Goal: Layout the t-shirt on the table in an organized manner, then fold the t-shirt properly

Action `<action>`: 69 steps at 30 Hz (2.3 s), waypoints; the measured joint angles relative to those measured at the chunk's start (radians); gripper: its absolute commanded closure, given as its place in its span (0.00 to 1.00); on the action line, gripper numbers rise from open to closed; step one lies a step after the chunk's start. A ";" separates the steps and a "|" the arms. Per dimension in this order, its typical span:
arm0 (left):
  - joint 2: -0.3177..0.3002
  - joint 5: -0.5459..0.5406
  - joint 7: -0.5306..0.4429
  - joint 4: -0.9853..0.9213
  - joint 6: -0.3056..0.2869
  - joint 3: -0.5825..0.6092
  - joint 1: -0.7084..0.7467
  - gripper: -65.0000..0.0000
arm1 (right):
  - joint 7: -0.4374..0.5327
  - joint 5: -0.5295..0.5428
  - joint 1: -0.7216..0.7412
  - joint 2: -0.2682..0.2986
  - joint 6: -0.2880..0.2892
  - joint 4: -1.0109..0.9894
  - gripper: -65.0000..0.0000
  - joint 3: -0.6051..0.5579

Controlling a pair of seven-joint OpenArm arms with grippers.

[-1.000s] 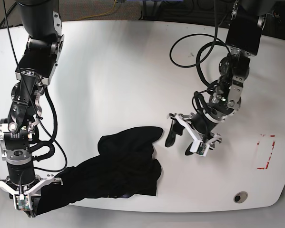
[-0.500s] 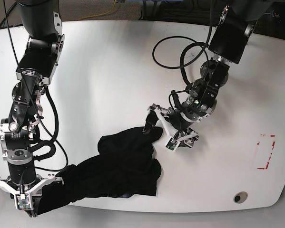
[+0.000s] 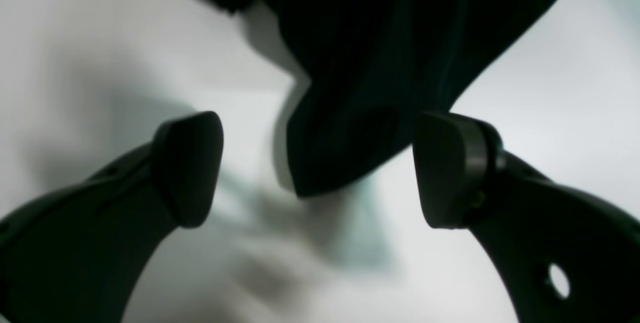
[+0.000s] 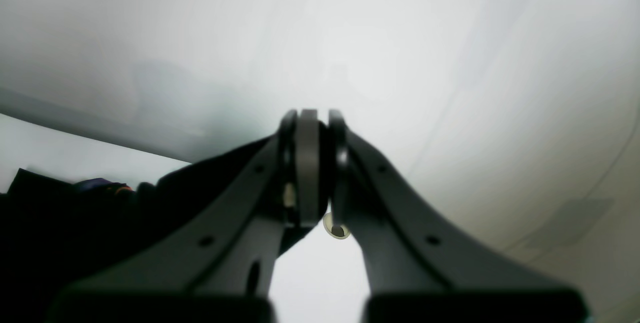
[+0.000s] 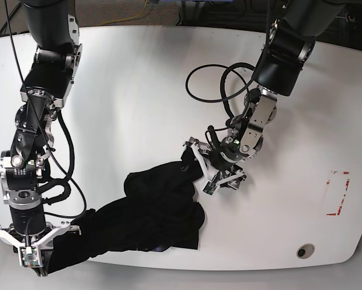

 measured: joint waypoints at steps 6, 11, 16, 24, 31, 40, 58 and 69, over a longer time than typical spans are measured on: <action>-0.005 -0.002 -0.027 -0.080 0.001 0.024 -0.018 0.12 | 0.000 0.000 -0.008 0.000 0.000 0.000 1.00 0.000; 0.000 -0.016 -0.055 -0.153 0.002 0.080 -0.042 0.13 | -0.001 0.000 -0.020 0.000 0.001 0.000 1.00 0.000; 0.028 -0.010 -0.087 -0.207 0.001 0.083 -0.056 0.13 | 0.000 0.001 -0.019 0.000 0.001 0.000 1.00 0.000; 0.032 -0.006 -0.113 -0.221 0.000 0.087 -0.055 0.50 | 0.000 0.000 -0.019 0.000 0.000 0.000 1.00 0.000; 0.033 -0.005 -0.113 -0.221 0.001 0.087 -0.054 0.92 | 0.000 0.000 -0.019 0.000 0.000 0.000 1.00 0.000; 0.007 -0.004 -0.113 -0.216 0.003 0.084 -0.055 0.96 | 0.000 0.000 -0.019 0.000 0.000 0.000 1.00 0.000; -0.228 -0.003 0.106 0.239 0.000 -0.119 -0.022 0.96 | 0.005 0.000 0.036 0.041 0.001 -0.004 1.00 0.061; -0.347 0.000 0.211 0.433 -0.007 -0.189 -0.128 0.96 | 0.000 -0.001 0.098 0.039 0.003 -0.018 1.00 0.059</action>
